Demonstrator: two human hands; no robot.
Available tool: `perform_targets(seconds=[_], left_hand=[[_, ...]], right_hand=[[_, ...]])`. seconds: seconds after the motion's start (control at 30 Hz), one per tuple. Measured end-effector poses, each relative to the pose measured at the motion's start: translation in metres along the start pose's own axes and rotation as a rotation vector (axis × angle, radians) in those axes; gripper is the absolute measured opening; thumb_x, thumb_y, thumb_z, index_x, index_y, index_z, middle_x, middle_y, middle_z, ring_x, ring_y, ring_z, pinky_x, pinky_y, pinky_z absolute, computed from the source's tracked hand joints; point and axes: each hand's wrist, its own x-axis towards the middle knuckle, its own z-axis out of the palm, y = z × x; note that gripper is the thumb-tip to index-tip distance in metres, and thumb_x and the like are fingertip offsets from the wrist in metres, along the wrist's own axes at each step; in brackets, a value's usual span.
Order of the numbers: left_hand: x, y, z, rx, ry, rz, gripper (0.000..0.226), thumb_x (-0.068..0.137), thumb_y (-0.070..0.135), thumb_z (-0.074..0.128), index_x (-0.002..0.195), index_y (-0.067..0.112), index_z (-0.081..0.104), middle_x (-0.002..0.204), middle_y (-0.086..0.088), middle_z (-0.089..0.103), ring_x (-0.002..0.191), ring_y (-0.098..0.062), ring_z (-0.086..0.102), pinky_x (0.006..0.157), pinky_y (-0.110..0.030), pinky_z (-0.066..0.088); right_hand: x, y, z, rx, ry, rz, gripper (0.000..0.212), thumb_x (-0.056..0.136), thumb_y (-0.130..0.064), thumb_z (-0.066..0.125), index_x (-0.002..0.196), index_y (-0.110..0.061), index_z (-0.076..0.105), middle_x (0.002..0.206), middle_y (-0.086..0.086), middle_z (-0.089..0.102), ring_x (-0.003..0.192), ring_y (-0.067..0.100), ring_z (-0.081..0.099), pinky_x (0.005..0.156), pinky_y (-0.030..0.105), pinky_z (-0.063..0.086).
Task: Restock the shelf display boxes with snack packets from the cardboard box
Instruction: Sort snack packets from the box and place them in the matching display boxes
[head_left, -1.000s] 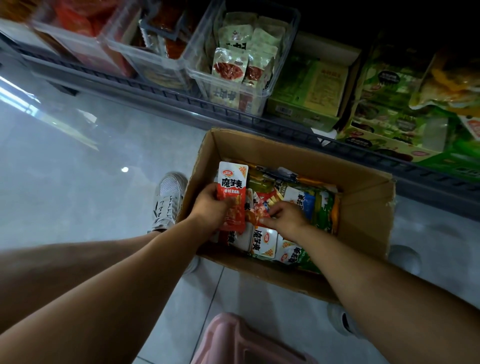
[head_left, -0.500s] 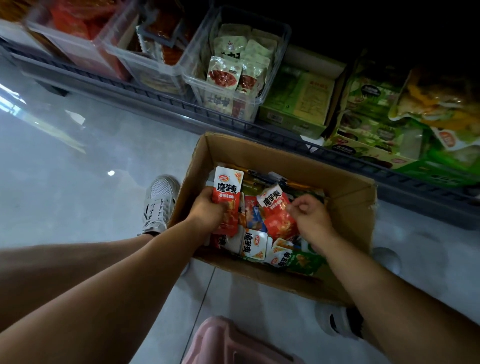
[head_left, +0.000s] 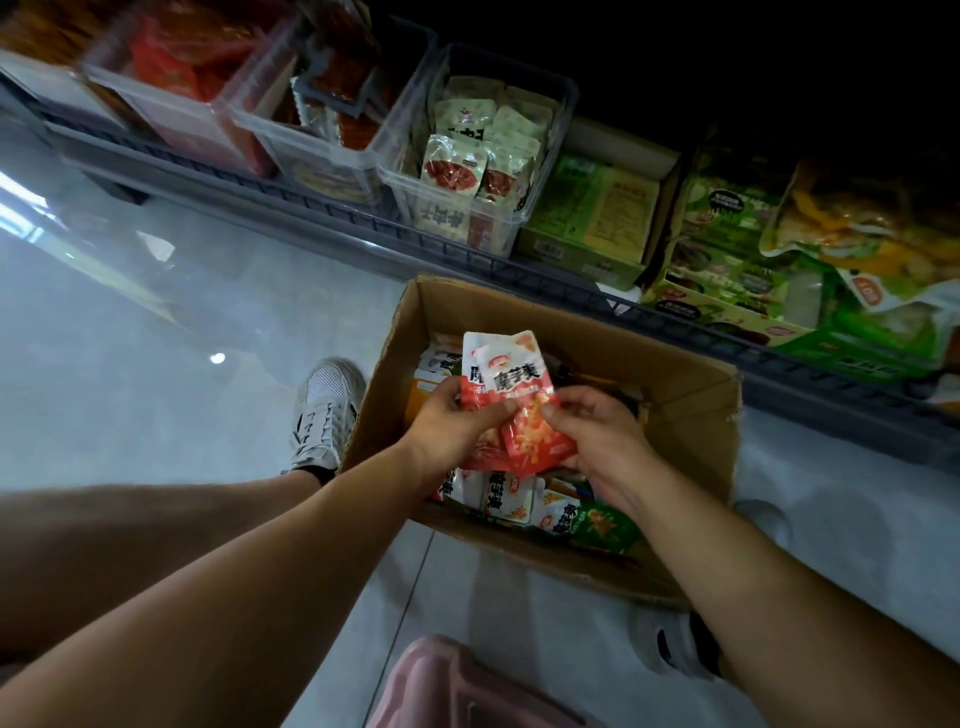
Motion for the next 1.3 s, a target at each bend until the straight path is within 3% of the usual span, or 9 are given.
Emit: perform_targets(seconds=[0.1, 0.2, 0.33, 0.43, 0.57, 0.83, 1.0, 1.17, 1.3], left_hand=[[0.004, 0.002, 0.001, -0.038, 0.063, 0.024, 0.045, 0.090, 0.011, 0.077, 0.129, 0.015, 0.057, 0.121, -0.009, 0.073, 0.105, -0.028, 0.074, 0.092, -0.051, 0.060], [0.006, 0.005, -0.006, -0.067, 0.127, 0.016, 0.048, 0.093, 0.010, 0.074, 0.136, 0.018, 0.054, 0.125, -0.006, 0.070, 0.110, -0.027, 0.071, 0.090, -0.050, 0.060], [0.008, 0.001, -0.015, -0.032, 0.235, 0.044, 0.046, 0.097, 0.011, 0.068, 0.140, 0.020, 0.052, 0.122, 0.001, 0.067, 0.104, -0.018, 0.065, 0.061, -0.025, 0.056], [0.010, -0.005, -0.018, -0.016, 0.264, 0.031, 0.047, 0.099, 0.011, 0.066, 0.142, 0.022, 0.052, 0.132, -0.002, 0.066, 0.112, -0.021, 0.064, 0.064, -0.027, 0.053], [0.013, -0.009, -0.019, 0.011, 0.262, 0.002, 0.045, 0.099, 0.012, 0.066, 0.140, 0.024, 0.052, 0.134, -0.004, 0.065, 0.123, -0.028, 0.062, 0.077, -0.036, 0.057], [0.013, -0.008, -0.020, 0.022, 0.234, -0.019, 0.045, 0.099, 0.011, 0.065, 0.141, 0.023, 0.051, 0.136, -0.005, 0.063, 0.126, -0.029, 0.061, 0.069, -0.030, 0.054], [0.015, -0.008, -0.019, 0.030, 0.217, -0.023, 0.046, 0.099, 0.011, 0.065, 0.141, 0.024, 0.052, 0.136, -0.004, 0.064, 0.127, -0.027, 0.060, 0.070, -0.029, 0.054], [0.015, -0.009, -0.019, 0.039, 0.234, -0.030, 0.047, 0.098, 0.011, 0.066, 0.141, 0.024, 0.052, 0.136, -0.005, 0.064, 0.127, -0.028, 0.061, 0.085, -0.039, 0.055], [0.014, -0.009, -0.019, 0.034, 0.230, -0.034, 0.048, 0.098, 0.011, 0.066, 0.142, 0.024, 0.051, 0.137, -0.004, 0.063, 0.127, -0.028, 0.060, 0.072, -0.030, 0.054]], right_hand=[[0.002, 0.002, 0.000, -0.320, -0.064, -0.063, 0.018, 0.091, -0.028, 0.072, 0.108, -0.022, 0.069, 0.105, -0.002, 0.072, 0.097, 0.015, 0.070, 0.072, 0.029, 0.058], [0.009, 0.008, -0.013, -0.492, 0.057, -0.141, 0.027, 0.095, -0.039, 0.064, 0.116, -0.022, 0.068, 0.111, -0.008, 0.064, 0.103, 0.012, 0.060, 0.080, 0.027, 0.047], [0.018, 0.026, -0.035, -0.450, -0.047, -0.066, 0.038, 0.095, -0.049, 0.059, 0.121, -0.023, 0.063, 0.112, -0.010, 0.062, 0.103, 0.006, 0.057, 0.075, 0.022, 0.041], [0.029, 0.043, -0.036, -0.437, -0.101, 0.047, 0.032, 0.099, -0.040, 0.057, 0.126, -0.024, 0.060, 0.128, 0.001, 0.062, 0.115, 0.018, 0.058, 0.087, 0.031, 0.047], [0.049, 0.061, -0.032, -0.669, -0.025, -0.017, 0.055, 0.091, -0.028, 0.072, 0.141, -0.021, 0.050, 0.142, 0.001, 0.050, 0.129, 0.024, 0.050, 0.099, 0.032, 0.045], [0.074, 0.057, -0.022, -0.950, 0.107, -0.126, 0.071, 0.085, -0.031, 0.078, 0.147, -0.023, 0.043, 0.145, 0.008, 0.044, 0.131, 0.030, 0.047, 0.109, 0.041, 0.041], [0.081, 0.061, -0.023, -1.131, 0.134, -0.115, 0.069, 0.078, -0.046, 0.081, 0.138, -0.027, 0.053, 0.138, 0.005, 0.056, 0.129, 0.029, 0.047, 0.105, 0.041, 0.043], [0.078, 0.061, -0.027, -1.251, 0.054, -0.130, 0.057, 0.075, -0.055, 0.079, 0.123, -0.031, 0.060, 0.133, 0.004, 0.049, 0.126, 0.028, 0.045, 0.103, 0.038, 0.042], [0.079, 0.056, -0.028, -1.216, 0.004, -0.100, 0.032, 0.079, -0.047, 0.079, 0.098, -0.032, 0.058, 0.118, -0.001, 0.059, 0.110, 0.023, 0.054, 0.088, 0.033, 0.045]])
